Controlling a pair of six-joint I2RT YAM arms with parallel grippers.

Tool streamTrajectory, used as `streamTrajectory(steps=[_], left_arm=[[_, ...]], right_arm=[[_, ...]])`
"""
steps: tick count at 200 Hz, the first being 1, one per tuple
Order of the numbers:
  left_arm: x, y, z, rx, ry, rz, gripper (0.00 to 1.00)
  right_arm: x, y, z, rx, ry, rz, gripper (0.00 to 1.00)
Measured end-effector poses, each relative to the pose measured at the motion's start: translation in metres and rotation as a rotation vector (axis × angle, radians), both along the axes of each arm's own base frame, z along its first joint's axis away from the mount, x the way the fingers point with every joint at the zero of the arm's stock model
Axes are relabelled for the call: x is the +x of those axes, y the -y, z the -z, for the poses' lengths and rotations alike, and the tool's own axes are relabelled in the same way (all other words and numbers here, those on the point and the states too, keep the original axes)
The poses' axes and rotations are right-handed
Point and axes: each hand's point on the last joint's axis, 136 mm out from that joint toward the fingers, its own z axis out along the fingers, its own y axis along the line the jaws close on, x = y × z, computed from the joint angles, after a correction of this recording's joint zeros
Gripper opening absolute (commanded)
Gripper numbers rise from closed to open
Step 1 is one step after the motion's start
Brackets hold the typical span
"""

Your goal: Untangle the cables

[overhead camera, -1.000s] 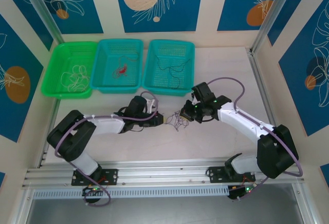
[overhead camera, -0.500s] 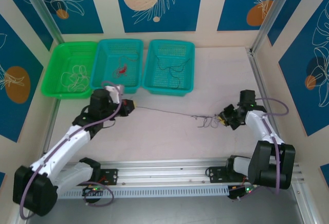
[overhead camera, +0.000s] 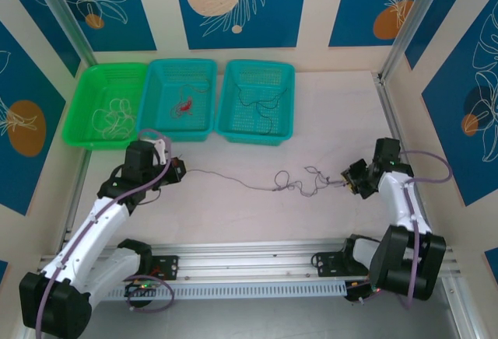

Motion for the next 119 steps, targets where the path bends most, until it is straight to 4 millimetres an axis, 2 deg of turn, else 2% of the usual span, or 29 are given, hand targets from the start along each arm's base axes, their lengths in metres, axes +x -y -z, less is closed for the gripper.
streamTrajectory(steps=[8, 13, 29, 46, 68, 97, 119], left_arm=[[-0.001, 0.002, 0.003, -0.013, -0.002, 0.005, 0.0], [-0.001, 0.003, 0.006, -0.021, -0.004, 0.007, 0.0], [-0.004, 0.008, 0.018, -0.06, -0.034, 0.017, 0.0], [-0.007, 0.011, 0.031, -0.075, -0.075, 0.018, 0.0], [-0.008, 0.01, 0.036, -0.077, -0.084, 0.014, 0.0], [-0.007, 0.011, 0.031, -0.083, -0.059, 0.015, 0.0], [-0.006, 0.011, 0.03, -0.084, -0.053, 0.016, 0.0]], right_arm=[[0.005, -0.011, -0.014, -0.038, 0.053, -0.056, 0.55], [0.008, -0.02, -0.023, -0.06, 0.093, -0.106, 0.57], [0.013, -0.055, -0.046, -0.096, 0.202, -0.252, 0.58], [0.01, -0.087, -0.052, -0.101, 0.243, -0.371, 0.58], [0.006, -0.114, -0.035, -0.105, 0.19, -0.465, 0.59], [0.0, -0.151, 0.0, -0.119, 0.076, -0.602, 0.75], [0.003, -0.172, 0.018, -0.203, 0.009, -0.713, 0.78]])
